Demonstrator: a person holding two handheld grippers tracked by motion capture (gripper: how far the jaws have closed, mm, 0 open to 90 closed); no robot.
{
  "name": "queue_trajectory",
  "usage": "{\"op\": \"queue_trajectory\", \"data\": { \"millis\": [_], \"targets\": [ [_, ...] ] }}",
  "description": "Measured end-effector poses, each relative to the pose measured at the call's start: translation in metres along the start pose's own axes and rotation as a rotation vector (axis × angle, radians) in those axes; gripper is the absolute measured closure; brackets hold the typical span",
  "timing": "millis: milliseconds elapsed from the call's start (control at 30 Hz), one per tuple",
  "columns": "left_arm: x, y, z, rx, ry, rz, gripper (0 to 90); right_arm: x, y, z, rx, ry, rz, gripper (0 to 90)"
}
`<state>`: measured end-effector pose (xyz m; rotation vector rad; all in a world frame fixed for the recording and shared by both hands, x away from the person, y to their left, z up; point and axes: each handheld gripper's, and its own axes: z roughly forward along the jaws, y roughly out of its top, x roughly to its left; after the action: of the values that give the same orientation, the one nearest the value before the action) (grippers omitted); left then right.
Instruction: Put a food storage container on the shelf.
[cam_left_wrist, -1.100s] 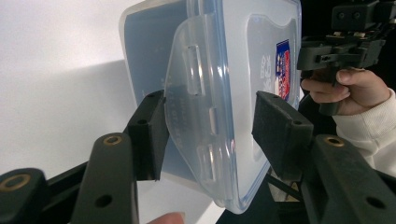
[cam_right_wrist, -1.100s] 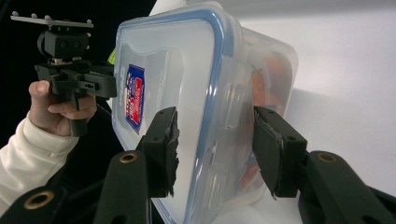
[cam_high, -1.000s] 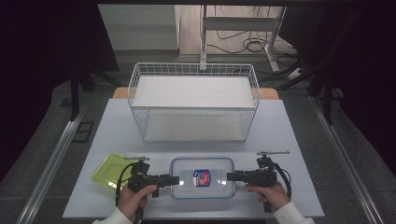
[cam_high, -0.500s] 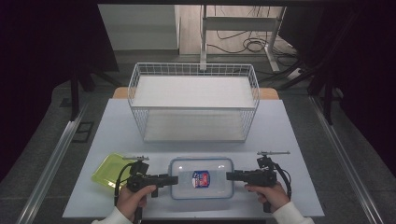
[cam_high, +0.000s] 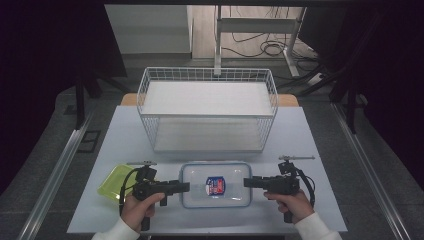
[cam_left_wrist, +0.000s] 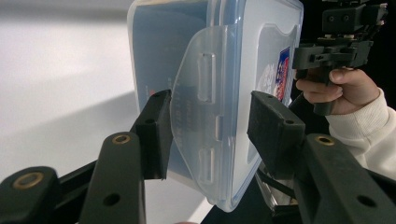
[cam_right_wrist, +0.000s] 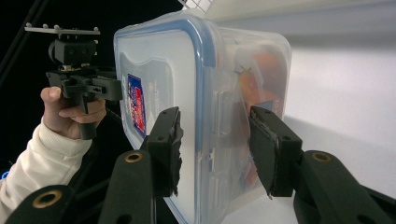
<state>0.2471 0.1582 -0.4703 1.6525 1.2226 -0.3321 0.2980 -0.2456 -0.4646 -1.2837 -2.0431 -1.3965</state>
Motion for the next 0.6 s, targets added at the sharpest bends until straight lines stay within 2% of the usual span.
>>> {"op": "queue_trajectory", "data": {
  "millis": [67, 167, 200, 300, 333, 367, 400, 600],
  "targets": [
    [-0.006, 0.010, -0.006, -0.008, 0.001, 0.012, 51.6, 0.009, 0.011, -0.004, -0.007, -0.004, -0.015, 54.9],
    [-0.012, 0.018, -0.010, -0.016, 0.002, 0.019, 51.7, 0.014, 0.019, -0.007, -0.011, -0.003, -0.022, 54.9],
    [-0.014, 0.024, -0.014, -0.023, 0.002, 0.023, 51.7, 0.021, 0.029, -0.010, -0.017, -0.002, -0.034, 54.9],
    [-0.020, 0.036, -0.021, -0.037, 0.003, 0.036, 51.8, 0.027, 0.038, -0.011, -0.024, -0.002, -0.049, 54.9],
    [-0.024, 0.044, -0.026, -0.044, 0.000, 0.047, 52.0, 0.033, 0.047, -0.013, -0.030, -0.001, -0.060, 54.9],
    [-0.024, 0.044, -0.026, -0.044, 0.000, 0.047, 52.0, 0.033, 0.047, -0.013, -0.030, -0.001, -0.060, 54.9],
    [-0.025, 0.050, -0.029, -0.045, 0.000, 0.053, 52.0, 0.038, 0.057, -0.015, -0.034, -0.001, -0.068, 54.9],
    [-0.032, 0.075, -0.037, -0.049, -0.012, 0.065, 52.4, 0.046, 0.076, -0.019, -0.047, 0.000, -0.081, 54.8]
  ]
}}
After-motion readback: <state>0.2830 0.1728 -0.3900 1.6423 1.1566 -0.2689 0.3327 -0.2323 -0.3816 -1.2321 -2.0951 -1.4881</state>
